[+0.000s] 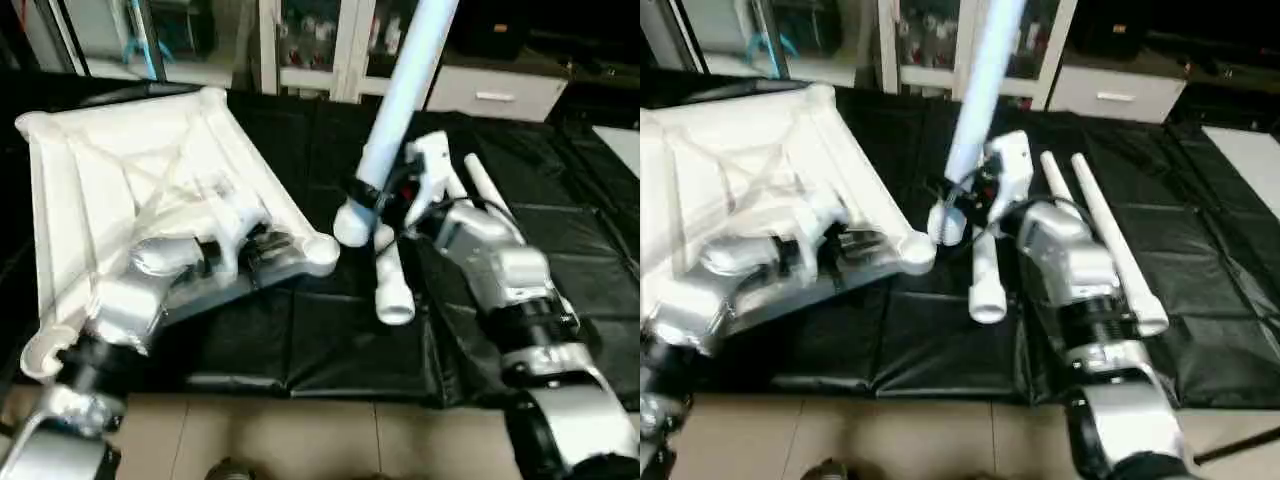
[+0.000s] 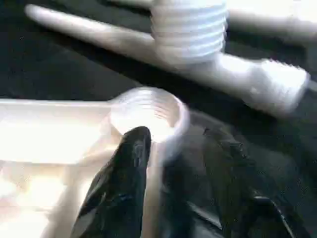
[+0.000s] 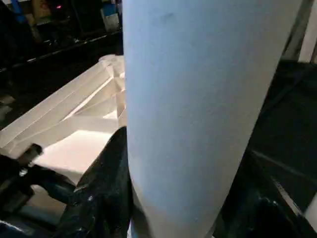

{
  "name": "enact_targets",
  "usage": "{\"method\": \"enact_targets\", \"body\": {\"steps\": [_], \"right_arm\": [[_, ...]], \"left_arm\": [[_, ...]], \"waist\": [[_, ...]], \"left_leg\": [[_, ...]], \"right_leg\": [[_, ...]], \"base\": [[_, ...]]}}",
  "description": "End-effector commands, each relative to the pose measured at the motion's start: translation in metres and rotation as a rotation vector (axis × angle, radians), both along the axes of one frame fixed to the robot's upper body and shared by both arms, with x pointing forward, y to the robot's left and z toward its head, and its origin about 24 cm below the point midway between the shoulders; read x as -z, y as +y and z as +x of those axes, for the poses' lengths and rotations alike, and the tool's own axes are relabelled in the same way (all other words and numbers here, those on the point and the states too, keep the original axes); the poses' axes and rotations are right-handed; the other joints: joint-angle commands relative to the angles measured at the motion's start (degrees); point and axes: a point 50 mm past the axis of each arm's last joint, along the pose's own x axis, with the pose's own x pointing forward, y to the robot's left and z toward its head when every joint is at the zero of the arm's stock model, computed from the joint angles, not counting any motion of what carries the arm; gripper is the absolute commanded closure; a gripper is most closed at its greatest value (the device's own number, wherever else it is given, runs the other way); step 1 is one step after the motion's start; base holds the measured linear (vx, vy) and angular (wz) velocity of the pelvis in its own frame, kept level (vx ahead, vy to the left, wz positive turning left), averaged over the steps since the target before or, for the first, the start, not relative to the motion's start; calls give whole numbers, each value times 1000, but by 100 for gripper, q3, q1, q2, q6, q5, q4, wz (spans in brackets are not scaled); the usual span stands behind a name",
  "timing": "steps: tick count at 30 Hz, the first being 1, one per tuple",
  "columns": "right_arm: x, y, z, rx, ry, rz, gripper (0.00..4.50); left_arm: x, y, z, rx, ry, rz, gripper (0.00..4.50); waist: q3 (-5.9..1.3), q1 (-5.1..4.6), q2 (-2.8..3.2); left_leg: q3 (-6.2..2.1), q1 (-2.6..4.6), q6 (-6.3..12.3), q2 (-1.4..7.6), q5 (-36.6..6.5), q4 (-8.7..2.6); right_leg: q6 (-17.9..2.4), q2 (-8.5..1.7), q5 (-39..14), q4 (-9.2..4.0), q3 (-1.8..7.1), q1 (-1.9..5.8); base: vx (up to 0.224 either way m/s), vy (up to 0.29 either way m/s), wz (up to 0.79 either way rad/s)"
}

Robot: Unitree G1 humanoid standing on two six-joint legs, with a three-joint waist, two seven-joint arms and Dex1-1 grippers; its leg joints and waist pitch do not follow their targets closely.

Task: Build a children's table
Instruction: Insert table leg to table base

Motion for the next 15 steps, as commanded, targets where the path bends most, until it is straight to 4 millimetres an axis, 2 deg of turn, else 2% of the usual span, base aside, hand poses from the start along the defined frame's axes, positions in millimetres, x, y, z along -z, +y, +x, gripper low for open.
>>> {"method": "enact_targets", "body": {"steps": [1,3,5,6,7,8,9,11,13,14,15], "right_arm": [[-6,-4,-4,-41,-23,-8,268],[-4,-5,-7,-57,-17,-13,268],[0,-6,-12,-64,-13,-30,268],[2,-6,-13,-62,-12,-39,268],[2,-6,-14,-62,-12,-39,268],[3,-6,-16,-63,-11,-40,268],[2,-6,-20,-34,-24,-29,268],[-6,-9,-23,23,-62,-16,268],[-15,-13,-29,76,-90,11,268],[-23,-18,-35,146,-172,-13,268],[-29,-22,-38,199,-230,-16,268]], "left_arm": [[0,1,4,21,-33,66,223],[6,4,6,16,-31,106,216],[9,7,6,5,-34,124,206],[10,9,7,-14,-41,141,181],[10,9,7,-15,-43,143,181],[9,11,8,-25,-62,161,177],[1,13,13,-79,-133,148,172],[-21,9,16,-144,-212,-13,172],[-42,8,13,-223,-288,-154,172],[-58,8,9,-302,-389,-227,172],[-64,10,6,-355,-423,-273,172]], "waist": [[-425,-15,78],[-420,-31,74],[-427,-49,111],[-431,-51,95],[-438,-52,96],[-438,-56,124],[-434,-47,113],[-458,-32,108],[-450,-17,107],[-444,1,116],[-428,7,107]], "left_leg": [[56,84,-9,25,-531,-365],[43,87,-23,27,-615,-370],[27,88,-76,32,-632,-376],[33,97,-98,40,-644,-370],[33,100,-93,36,-601,-365],[29,98,-90,35,-605,-364],[30,92,-68,37,-602,-362],[23,98,-66,46,-466,-356],[30,99,-92,56,-471,-354],[24,100,-99,72,-500,-355],[29,92,-103,73,-594,-359]], "right_leg": [[-1210,-348,176,-326,226,368],[-1099,-355,-10,-347,231,375],[-1119,-363,-91,-338,226,371],[-1134,-360,-53,-342,228,363],[-1174,-350,56,-327,227,361],[-1196,-349,86,-321,226,357],[-1192,-345,144,-329,229,366],[-1234,-350,410,-294,224,374],[-1362,-346,504,-282,222,372],[-1371,-359,499,-284,223,364],[-1300,-354,370,-305,219,360]], "base": [[0,0,0],[0,0,0],[0,0,0],[0,0,0],[0,0,0],[0,0,0],[0,0,0],[0,0,0],[0,0,0],[0,0,0],[0,0,0]]}}
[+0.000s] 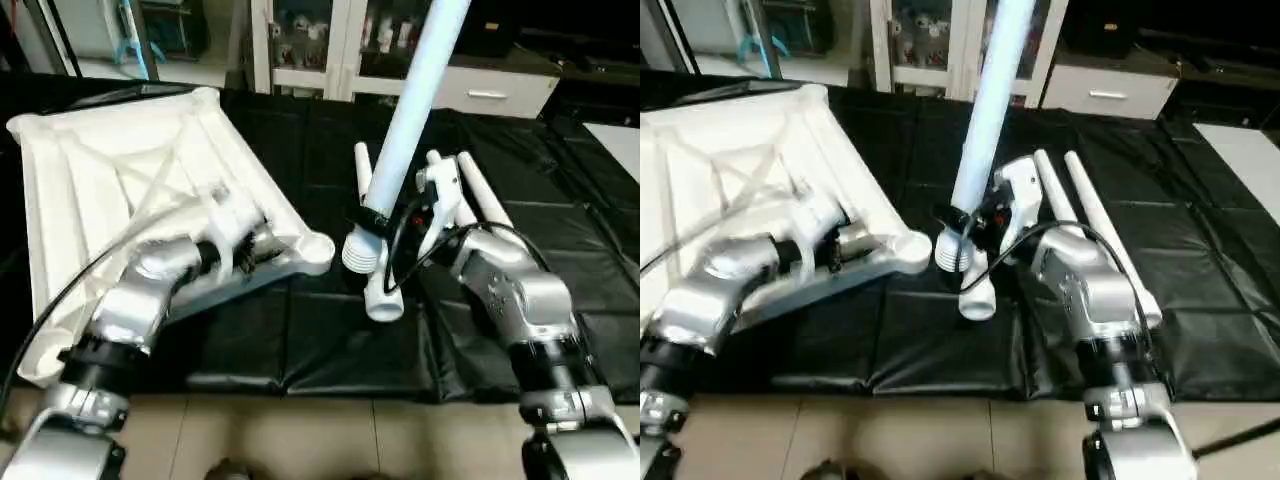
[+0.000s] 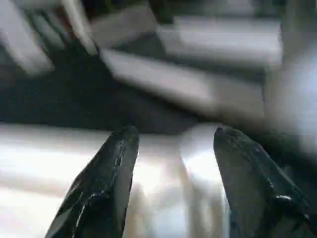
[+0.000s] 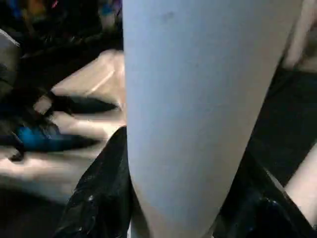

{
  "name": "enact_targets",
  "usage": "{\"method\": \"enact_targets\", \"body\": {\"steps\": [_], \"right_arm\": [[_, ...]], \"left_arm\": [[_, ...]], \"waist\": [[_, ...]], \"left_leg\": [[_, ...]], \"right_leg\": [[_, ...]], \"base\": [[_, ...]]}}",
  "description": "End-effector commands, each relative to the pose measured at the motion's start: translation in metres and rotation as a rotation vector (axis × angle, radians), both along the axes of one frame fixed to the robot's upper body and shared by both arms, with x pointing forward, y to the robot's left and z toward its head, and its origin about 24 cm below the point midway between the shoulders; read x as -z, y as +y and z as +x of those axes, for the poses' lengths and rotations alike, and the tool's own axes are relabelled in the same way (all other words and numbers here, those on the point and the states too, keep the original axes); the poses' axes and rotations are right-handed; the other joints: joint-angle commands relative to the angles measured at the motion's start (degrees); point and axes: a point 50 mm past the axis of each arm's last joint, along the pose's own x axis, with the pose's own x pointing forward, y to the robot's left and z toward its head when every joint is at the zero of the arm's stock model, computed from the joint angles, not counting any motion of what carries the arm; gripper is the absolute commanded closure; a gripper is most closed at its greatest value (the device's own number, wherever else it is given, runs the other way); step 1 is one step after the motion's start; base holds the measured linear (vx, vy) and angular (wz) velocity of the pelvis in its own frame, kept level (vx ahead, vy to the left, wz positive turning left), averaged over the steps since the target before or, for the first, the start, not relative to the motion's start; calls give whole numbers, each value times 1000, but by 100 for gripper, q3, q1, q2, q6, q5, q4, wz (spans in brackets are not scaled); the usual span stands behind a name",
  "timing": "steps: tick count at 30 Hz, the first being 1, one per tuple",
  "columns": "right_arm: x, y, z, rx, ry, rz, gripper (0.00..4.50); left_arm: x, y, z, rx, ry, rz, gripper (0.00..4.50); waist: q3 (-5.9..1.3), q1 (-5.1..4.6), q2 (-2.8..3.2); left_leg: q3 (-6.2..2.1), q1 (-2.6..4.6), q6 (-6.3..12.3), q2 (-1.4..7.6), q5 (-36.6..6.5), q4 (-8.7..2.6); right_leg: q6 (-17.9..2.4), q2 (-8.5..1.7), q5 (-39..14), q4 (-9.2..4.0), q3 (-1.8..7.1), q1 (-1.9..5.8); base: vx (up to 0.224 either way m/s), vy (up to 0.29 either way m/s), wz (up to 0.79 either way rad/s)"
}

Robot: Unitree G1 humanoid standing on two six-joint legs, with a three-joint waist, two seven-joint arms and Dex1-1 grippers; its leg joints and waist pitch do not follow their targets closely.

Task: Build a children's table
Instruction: Insert table leg to table base

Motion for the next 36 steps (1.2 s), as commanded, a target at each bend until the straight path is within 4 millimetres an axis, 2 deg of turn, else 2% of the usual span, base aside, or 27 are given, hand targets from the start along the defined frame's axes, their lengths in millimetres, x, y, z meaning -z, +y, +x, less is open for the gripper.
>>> {"method": "enact_targets", "body": {"steps": [1,6,7,9,12,13,14,15,16,17,18,19,20,21,22,23,24,25,26,27,28,30,32,33,34,35,36], "right_arm": [[-25,-20,-7,201,-169,2,268],[-7,-43,-47,430,-117,-35,268],[-1,-46,-55,468,-95,-33,268],[10,-51,-66,518,-60,-33,268],[24,-61,-81,610,-5,-28,268],[25,-61,-84,617,-1,-29,268],[24,-62,-86,615,-4,-32,268],[23,-61,-86,605,-3,-39,268],[22,-62,-85,589,-8,-69,268],[22,-63,-83,585,-6,-90,268],[22,-63,-82,586,-3,-104,268],[20,-62,-80,583,-10,-106,268],[19,-61,-79,583,-15,-104,268],[15,-60,-77,568,-28,-97,268],[15,-60,-77,567,-29,-97,268],[13,-59,-75,561,-34,-95,268],[12,-56,-72,545,-35,-88,268],[12,-54,-70,535,-34,-84,268],[13,-51,-68,524,-32,-83,268],[14,-49,-66,501,-28,-88,268],[14,-48,-65,496,-28,-88,268],[15,-40,-62,446,-24,-86,268],[16,-36,-61,423,-15,-78,268],[18,-35,-61,403,-3,-66,268],[19,-34,-61,388,5,-57,268],[19,-33,-61,385,10,-51,268],[20,-33,-62,380,24,-36,268]], "left_arm": [[-19,9,-11,-145,-91,-106,172],[0,13,-50,-407,-99,-97,172],[6,13,-55,-439,-86,-113,172],[17,10,-62,-474,-44,-169,172],[29,0,-67,-489,-20,-204,172],[30,-3,-67,-493,-9,-209,172],[30,-7,-65,-495,-6,-213,172],[29,-12,-64,-487,3,-215,172],[24,-17,-62,-478,-23,-210,172],[22,-18,-60,-473,-16,-223,172],[21,-19,-60,-475,-9,-233,172],[22,-18,-60,-481,-13,-218,172],[22,-17,-60,-485,-16,-204,172],[25,-17,-62,-492,1,-203,172],[25,-17,-63,-492,2,-203,172],[24,-15,-64,-505,-2,-190,172],[25,-12,-68,-529,-2,-179,172],[26,-8,-70,-546,-3,-169,172],[27,-6,-72,-566,-7,-152,172],[29,-3,-75,-591,8,-157,172],[29,-3,-76,-596,11,-160,172],[31,1,-81,-630,24,-165,172],[32,1,-84,-634,20,-138,172],[32,1,-86,-630,20,-122,172],[31,1,-87,-628,22,-112,172],[31,2,-88,-627,22,-107,172],[32,1,-90,-604,33,-87,172]], "waist": [[-427,-1,110],[-342,-87,289],[-289,-108,401],[-241,-181,366],[-76,-416,464],[-11,-545,596],[10,-517,702],[-32,-441,742],[-71,-514,546],[48,-580,475],[-56,-588,358],[-130,-381,252],[-171,-402,318],[-173,-476,220],[-222,-568,408],[-204,-606,321],[-193,-644,512],[-101,-774,729],[49,-941,807],[-146,-1108,944],[-376,-1296,741],[-327,-1350,600],[-283,-1436,377],[-256,-1346,188],[-209,-1210,14],[-199,-1100,-107],[-310,-937,-172]], "left_leg": [[22,78,-156,101,-590,-368],[26,164,-210,72,-1607,-429],[-7,251,-258,40,-2396,-460],[-15,439,-130,-29,-3164,-440],[-92,914,87,-71,-4233,-346],[-200,751,104,87,-4854,-625],[-232,487,122,262,-5310,-965],[-287,406,369,407,-5558,-1178],[-288,630,451,407,-5332,-1020],[15,777,218,-309,-4136,-105],[62,550,362,-430,-2983,241],[-182,-301,831,-389,-1348,577],[-239,-305,980,-358,-1117,636],[-307,-561,1234,-367,-881,807],[-310,-575,1294,-301,-498,741],[-289,-618,1388,-290,-366,652],[-286,-480,1454,-238,-372,437],[-342,-238,1417,-318,-748,82],[-619,-217,1384,-382,-1734,-307],[-1312,454,1879,-418,-3009,-550],[-2056,913,2827,-76,-2887,-489],[-2347,932,3284,-348,-1635,-413],[-2432,734,2698,-656,-914,-629],[-2019,756,1814,-537,-1133,-691],[-1682,604,1643,-763,-1770,-790],[-1467,482,1637,-1001,-1875,-453],[-736,43,1649,-1213,-1528,760]], "right_leg": [[-1264,-365,351,-279,224,371],[-720,-282,-1090,-509,217,318],[-552,-263,-2186,-588,185,299],[-292,-186,-3533,-810,89,247],[43,21,-4395,-1148,-422,142],[166,81,-3861,-935,-636,439],[93,36,-3213,-345,-583,732],[106,-171,-1860,466,-200,967],[104,-241,-2328,266,7,828],[126,-362,-5374,-939,63,427],[122,-538,-5970,-1039,266,661],[66,-1023,-5955,-1056,447,1336],[46,-1074,-5784,-1065,520,1270],[-29,-1145,-5485,-1062,265,1327],[-204,-1212,-4982,-1137,-38,1357],[-198,-1166,-4766,-1194,-258,1390],[-189,-1069,-4411,-1273,-638,1534],[11,-649,-3927,-1237,-1008,1690],[156,-220,-3721,-903,-1191,1646],[172,376,-2607,24,-924,1242],[285,321,-2112,462,-456,741],[341,317,-1760,643,-131,410],[313,286,-1037,635,168,367],[202,46,-416,329,399,259],[143,-84,-308,-148,587,522],[99,-375,-889,-628,941,747],[-105,-998,-1918,-900,1495,1314]], "base": [[0,0,0],[0,0,0],[0,0,0],[0,0,0],[-6,-2,-7],[-8,7,-37],[-8,7,-37],[-21,0,-31],[90,-70,-14],[90,-70,-14],[176,-58,-24],[144,-3,3],[144,-3,3],[111,-17,42],[124,7,44],[124,7,44],[191,46,45],[259,74,41],[259,74,41],[306,79,48],[292,40,48],[263,39,46],[216,56,42],[226,14,43],[218,-64,34],[218,-64,34],[224,-71,13]]}}
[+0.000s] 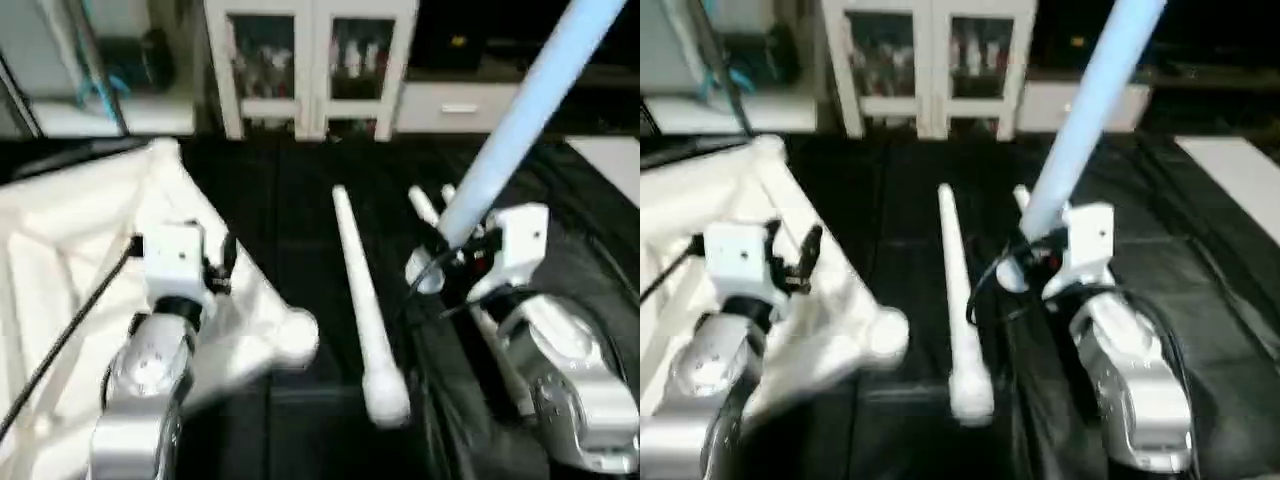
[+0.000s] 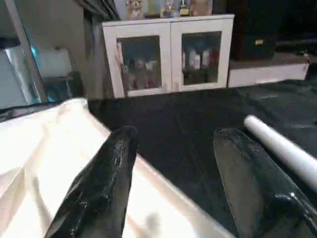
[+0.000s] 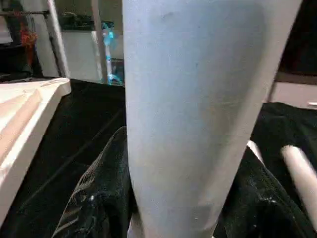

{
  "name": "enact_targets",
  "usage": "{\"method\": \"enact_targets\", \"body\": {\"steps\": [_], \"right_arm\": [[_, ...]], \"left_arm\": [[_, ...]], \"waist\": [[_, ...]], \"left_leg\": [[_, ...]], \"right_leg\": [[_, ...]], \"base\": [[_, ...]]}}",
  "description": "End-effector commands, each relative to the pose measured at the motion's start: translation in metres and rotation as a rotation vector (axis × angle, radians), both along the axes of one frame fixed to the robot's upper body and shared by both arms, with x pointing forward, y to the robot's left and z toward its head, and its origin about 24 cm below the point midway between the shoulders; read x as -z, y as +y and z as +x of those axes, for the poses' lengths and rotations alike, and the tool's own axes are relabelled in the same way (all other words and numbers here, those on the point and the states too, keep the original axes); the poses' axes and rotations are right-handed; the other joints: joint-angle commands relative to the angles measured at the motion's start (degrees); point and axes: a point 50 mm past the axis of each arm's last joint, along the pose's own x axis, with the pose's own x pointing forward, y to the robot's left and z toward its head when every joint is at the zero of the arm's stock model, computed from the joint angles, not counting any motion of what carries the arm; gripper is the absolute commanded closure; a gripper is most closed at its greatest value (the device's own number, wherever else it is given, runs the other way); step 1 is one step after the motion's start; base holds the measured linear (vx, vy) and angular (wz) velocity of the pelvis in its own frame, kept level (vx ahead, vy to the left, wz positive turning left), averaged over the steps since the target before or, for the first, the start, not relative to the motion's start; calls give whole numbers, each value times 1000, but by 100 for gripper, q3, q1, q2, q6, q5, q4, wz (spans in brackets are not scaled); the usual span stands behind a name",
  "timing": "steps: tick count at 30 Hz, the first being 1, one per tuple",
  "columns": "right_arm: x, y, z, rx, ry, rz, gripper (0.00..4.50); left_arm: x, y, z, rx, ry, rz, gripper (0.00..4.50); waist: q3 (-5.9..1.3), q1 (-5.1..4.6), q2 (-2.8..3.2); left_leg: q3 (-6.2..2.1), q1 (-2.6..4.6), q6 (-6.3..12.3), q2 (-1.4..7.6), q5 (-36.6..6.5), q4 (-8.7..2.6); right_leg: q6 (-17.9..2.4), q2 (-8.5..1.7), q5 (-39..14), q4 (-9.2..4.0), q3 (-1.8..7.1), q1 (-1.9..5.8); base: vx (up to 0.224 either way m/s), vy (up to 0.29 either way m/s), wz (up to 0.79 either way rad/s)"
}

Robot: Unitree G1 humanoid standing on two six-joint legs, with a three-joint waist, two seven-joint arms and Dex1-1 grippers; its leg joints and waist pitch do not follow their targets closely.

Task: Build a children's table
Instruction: Insert table leg to table base

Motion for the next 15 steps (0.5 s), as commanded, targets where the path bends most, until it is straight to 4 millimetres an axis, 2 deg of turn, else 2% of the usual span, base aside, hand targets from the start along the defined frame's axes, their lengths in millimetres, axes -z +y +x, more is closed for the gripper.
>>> {"method": "enact_targets", "body": {"steps": [1,2,3,4,5,6,7,8,9,10,11,12,13,14,15], "right_arm": [[-5,3,0,-30,-6,37,268],[-4,1,-1,-31,-4,36,268],[-4,1,-2,-32,-4,34,268],[-3,-2,-3,-30,4,39,268],[-2,-4,-4,-29,8,42,268],[-2,-7,-6,-34,11,31,268],[-1,-8,-7,-43,18,32,268],[-1,-9,-7,-46,22,33,268],[-1,-9,-8,-52,24,32,268],[-1,-9,-8,-58,24,28,268],[0,-9,-9,-65,26,25,268],[-1,-9,-8,-67,26,23,268],[-1,-8,-6,-67,26,29,268],[-2,-7,-6,-67,26,33,268],[-2,-7,-5,-67,26,36,268]], "left_arm": [[0,3,-6,31,22,46,172],[0,2,-8,58,28,52,172],[0,1,-9,75,32,54,172],[1,0,-11,100,39,49,172],[1,-1,-12,110,43,46,172],[1,-3,-14,139,51,30,172],[2,-4,-16,159,57,34,172],[2,-5,-16,167,59,36,172],[2,-6,-17,175,63,39,172],[3,-6,-17,178,68,41,172],[5,-7,-16,177,77,38,172],[7,-7,-15,163,88,29,172],[11,-7,-13,146,103,34,172],[12,-6,-12,142,106,43,172],[12,-6,-11,141,107,51,172]], "waist": [[-231,308,-144],[-294,383,-158],[-330,495,-157],[-391,688,-62],[-519,831,131],[-595,805,549],[-423,607,569],[-360,732,461],[-384,869,399],[-322,896,329],[-272,921,268],[-216,951,207],[-148,911,195],[-96,871,214],[-73,767,265]], "left_leg": [[62,-727,74,529,-130,397],[96,-872,-4,509,235,380],[108,-890,-140,576,1100,225],[187,-950,-227,667,2057,-179],[168,-922,-132,815,2676,-417],[-136,-391,311,1360,4499,-357],[-756,-107,1557,2307,5973,-569],[-667,-202,1381,2269,5851,-582],[-177,-556,691,1747,4297,-764],[111,-679,-120,1345,1241,-854],[206,-668,-541,1289,-43,-850],[270,-527,-1039,1320,-1505,-763],[253,-432,-1309,1363,-2196,-737],[226,-403,-1455,1360,-2620,-750],[142,-426,-1821,1345,-3698,-911]], "right_leg": [[-383,-1217,-890,-908,1032,769],[-498,-1027,308,-748,943,886],[-710,-818,3097,-517,704,796],[-636,-462,5497,-205,386,765],[-367,-290,6185,-7,234,807],[279,-79,5083,303,-231,147],[611,-686,1823,380,29,-448],[473,-766,1380,263,145,-473],[328,-541,1276,33,-51,-239],[-185,-547,556,-336,-150,-173],[-465,-701,-42,-499,-128,-183],[-730,-930,-1642,-670,-56,-229],[-558,-987,-3122,-835,-89,-321],[-398,-950,-3605,-881,-148,-374],[-112,-787,-3894,-853,-383,-319]], "base": [[258,-48,1],[258,-48,1],[216,-31,5],[0,0,0],[0,0,0],[-163,-16,-7],[-81,59,-9],[-81,59,-9],[-95,136,5],[-131,128,2],[-131,128,2],[-154,82,-3],[-161,105,-13],[-161,105,-13],[-141,133,-23]]}}
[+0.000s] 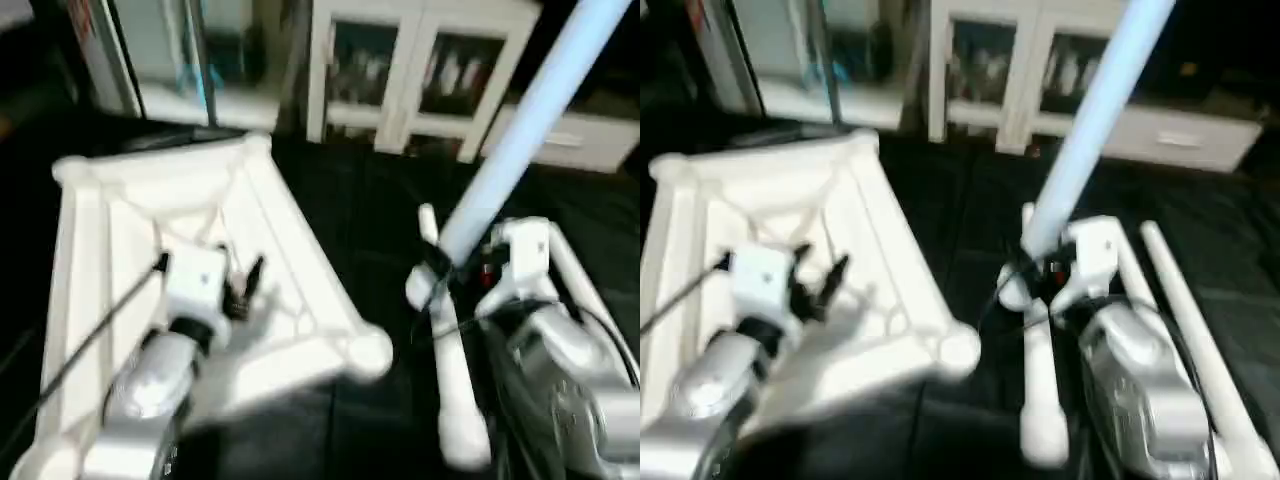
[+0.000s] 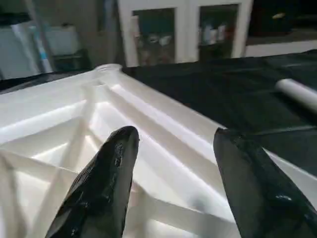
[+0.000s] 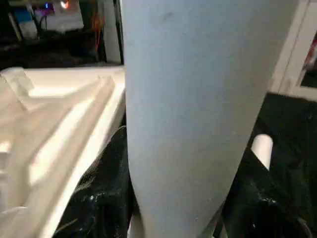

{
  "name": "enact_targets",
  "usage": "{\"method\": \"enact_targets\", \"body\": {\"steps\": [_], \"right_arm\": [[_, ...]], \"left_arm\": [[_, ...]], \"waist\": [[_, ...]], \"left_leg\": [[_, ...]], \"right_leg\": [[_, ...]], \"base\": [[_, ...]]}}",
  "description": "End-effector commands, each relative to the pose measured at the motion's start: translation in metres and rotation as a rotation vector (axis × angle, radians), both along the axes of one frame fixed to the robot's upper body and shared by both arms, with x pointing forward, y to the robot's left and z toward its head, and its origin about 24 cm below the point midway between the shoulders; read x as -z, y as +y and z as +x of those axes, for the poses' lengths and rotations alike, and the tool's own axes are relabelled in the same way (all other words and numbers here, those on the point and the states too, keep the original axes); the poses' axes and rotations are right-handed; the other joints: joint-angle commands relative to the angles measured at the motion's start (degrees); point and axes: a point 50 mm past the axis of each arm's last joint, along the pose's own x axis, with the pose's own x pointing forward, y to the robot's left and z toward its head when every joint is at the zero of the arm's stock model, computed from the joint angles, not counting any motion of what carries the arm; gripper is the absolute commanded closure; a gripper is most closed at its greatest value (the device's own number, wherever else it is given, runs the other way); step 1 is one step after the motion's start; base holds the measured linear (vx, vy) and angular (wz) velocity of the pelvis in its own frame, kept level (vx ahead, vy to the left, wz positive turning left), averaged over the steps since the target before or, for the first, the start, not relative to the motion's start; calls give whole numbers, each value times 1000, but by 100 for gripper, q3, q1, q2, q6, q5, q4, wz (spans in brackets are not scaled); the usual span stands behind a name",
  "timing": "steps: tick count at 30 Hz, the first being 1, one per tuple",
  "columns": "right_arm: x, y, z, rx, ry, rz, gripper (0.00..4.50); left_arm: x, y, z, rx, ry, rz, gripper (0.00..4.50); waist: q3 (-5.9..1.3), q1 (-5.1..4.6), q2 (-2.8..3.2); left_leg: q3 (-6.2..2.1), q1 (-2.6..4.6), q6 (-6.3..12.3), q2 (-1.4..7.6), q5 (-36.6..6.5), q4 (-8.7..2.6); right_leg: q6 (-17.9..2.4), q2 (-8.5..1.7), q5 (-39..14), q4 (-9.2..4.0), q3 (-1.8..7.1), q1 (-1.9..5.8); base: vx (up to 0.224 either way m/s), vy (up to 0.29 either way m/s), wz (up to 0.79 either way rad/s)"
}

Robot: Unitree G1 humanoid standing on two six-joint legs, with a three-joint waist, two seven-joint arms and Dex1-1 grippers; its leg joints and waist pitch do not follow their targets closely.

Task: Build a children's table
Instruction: Insert table leg to table base

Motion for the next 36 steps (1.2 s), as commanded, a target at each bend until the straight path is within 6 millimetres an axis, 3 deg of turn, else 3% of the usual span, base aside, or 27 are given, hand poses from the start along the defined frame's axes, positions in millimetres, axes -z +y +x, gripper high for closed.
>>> {"method": "enact_targets", "body": {"steps": [1,2,3,4,5,6,8,9,10,17,18,19,20,21,22,23,24,26,27,28,29,30,32,33,34,35,36], "right_arm": [[-5,-2,2,14,-11,11,268],[-5,-2,2,14,-11,11,268],[-5,-2,2,19,-6,20,268],[-4,-1,3,28,2,29,268],[-4,-1,3,28,2,29,268],[-3,-1,3,33,8,30,268],[-2,-1,2,38,13,30,268],[-1,0,2,43,18,35,268],[0,0,1,51,18,31,268],[5,-1,0,97,21,21,268],[5,-2,-1,97,21,20,268],[5,-2,-1,96,22,16,268],[5,-2,-1,96,22,16,268],[5,-2,-1,92,19,4,268],[5,-3,-1,89,19,1,268],[5,-3,-1,85,18,-7,268],[5,-4,-1,81,17,-19,268],[5,-6,-1,78,16,-31,268],[6,-6,0,79,17,-35,268],[6,-6,0,79,17,-35,268],[6,-6,0,79,17,-35,268],[6,-7,1,80,17,-39,268],[5,-7,3,83,12,-41,268],[3,-7,5,85,5,-40,268],[2,-7,6,85,2,-37,268],[2,-7,7,85,0,-40,268],[2,-7,7,84,-1,-42,268]], "left_arm": [[1,-1,4,-1,8,10,172],[1,-1,4,-1,8,10,172],[1,-2,5,1,12,9,172],[0,-2,9,-10,10,-1,172],[0,-2,9,-10,10,-1,172],[-3,-1,12,-27,-12,-9,172],[-5,0,15,-47,-27,-15,172],[-5,3,19,-78,-12,-16,172],[-8,4,22,-82,-39,-15,172],[-11,0,27,-64,-75,-33,172],[-11,-1,27,-63,-74,-35,172],[-9,-2,27,-59,-71,-39,172],[-9,-2,27,-59,-71,-39,172],[-8,-4,27,-54,-65,-48,172],[-8,-5,26,-51,-63,-50,172],[-7,-6,26,-48,-61,-53,172],[-7,-7,26,-46,-59,-53,172],[-6,-8,26,-45,-56,-54,172],[-6,-8,27,-48,-57,-61,172],[-6,-8,27,-48,-57,-61,172],[-6,-8,27,-48,-57,-61,172],[-6,-8,28,-56,-62,-62,172],[-5,-7,29,-72,-66,-64,172],[-5,-6,31,-90,-74,-66,172],[-4,-5,31,-105,-76,-67,172],[-5,-4,31,-105,-87,-63,172],[-4,-4,31,-107,-91,-63,172]], "waist": [[-127,-86,134],[-178,336,236],[-245,436,87],[-471,170,-476],[-317,-44,-441],[-119,120,-231],[-169,39,-50],[-140,-101,90],[-204,-80,111],[-159,-193,23],[-86,-253,50],[8,9,191],[-42,394,150],[-229,287,-144],[-59,171,-604],[23,365,-275],[122,384,-359],[-90,638,-248],[-302,582,-63],[-481,104,-39],[-599,50,-34],[-583,-28,32],[-551,-37,-83],[-535,-100,-275],[-637,-214,-786],[-582,-50,-911],[-532,43,-782]], "left_leg": [[-215,-43,-1463,361,-6108,-1194],[434,-741,-1896,-168,-6192,-1663],[727,-830,-2070,-258,-5349,-1733],[390,456,-1631,167,-2201,656],[-83,799,-881,201,-1023,1232],[-461,41,-456,263,-702,929],[-529,511,-950,527,-2347,274],[-714,446,-1396,722,-4915,-436],[-688,404,-1261,645,-5358,-567],[-170,569,-855,386,-4842,-494],[-24,523,-777,398,-5249,-746],[348,-305,-760,477,-6358,-1583],[706,-386,-724,287,-6150,-1388],[974,101,-291,476,-3887,-726],[371,778,170,181,-1386,969],[114,207,583,104,-1075,1142],[-122,192,372,139,-1141,1253],[-130,526,219,121,-1768,572],[-196,1180,351,366,-1665,-151],[-990,1978,1638,1111,-1402,-514],[-1112,2057,2135,1249,-669,-339],[-1004,1758,2616,1100,1018,-247],[-466,1336,2438,659,3216,-205],[-142,1235,2204,309,3842,-53],[161,1004,1735,-368,2686,287],[199,664,1392,-453,1427,302],[-155,356,854,-159,26,756]], "right_leg": [[-493,136,-2707,-152,-286,241],[-661,477,-1161,602,-708,873],[-773,452,-1588,661,-649,896],[-420,-913,-4588,-212,107,-468],[-544,-1148,-5911,-1147,267,-1159],[-1503,-963,-4355,-794,466,78],[-1211,-333,-2735,-371,-14,-236],[-640,6,-1228,26,-31,-182],[-574,-36,-312,26,-38,-29],[-230,-286,-3518,-962,-164,167],[-175,-61,-3514,-901,-458,319],[-136,279,-2024,735,-621,1132],[-111,396,-1690,700,-694,1193],[-142,-6,-3461,566,85,856],[-15,-387,-7124,-1335,736,-90],[-435,-970,-7148,-1504,1271,466],[-755,-756,-7048,-1311,1421,542],[-1208,-255,-4793,-1024,1368,910],[-1000,317,-2035,-559,866,701],[-442,320,-1037,420,347,-263],[-67,191,-929,628,237,-502],[430,44,-452,785,122,-756],[333,106,846,685,-37,-964],[-196,41,2052,139,41,-988],[-540,-100,3361,-344,387,-506],[-542,-401,3008,-570,713,-120],[-2011,-1125,3660,-637,1320,178]], "base": [[-202,142,-15],[-202,142,-15],[-206,103,14],[74,-89,24],[74,-89,24],[141,-35,0],[-102,133,14],[-189,89,27],[-139,87,9],[-87,48,-3],[-75,-2,-4],[-121,-20,23],[-121,-20,23],[-26,-141,31],[209,-211,27],[209,-211,27],[198,-50,27],[111,56,33],[91,49,57],[137,34,30],[137,34,30],[188,40,-6],[148,68,-7],[44,56,1],[-50,36,25],[-50,36,25],[54,33,26]]}}
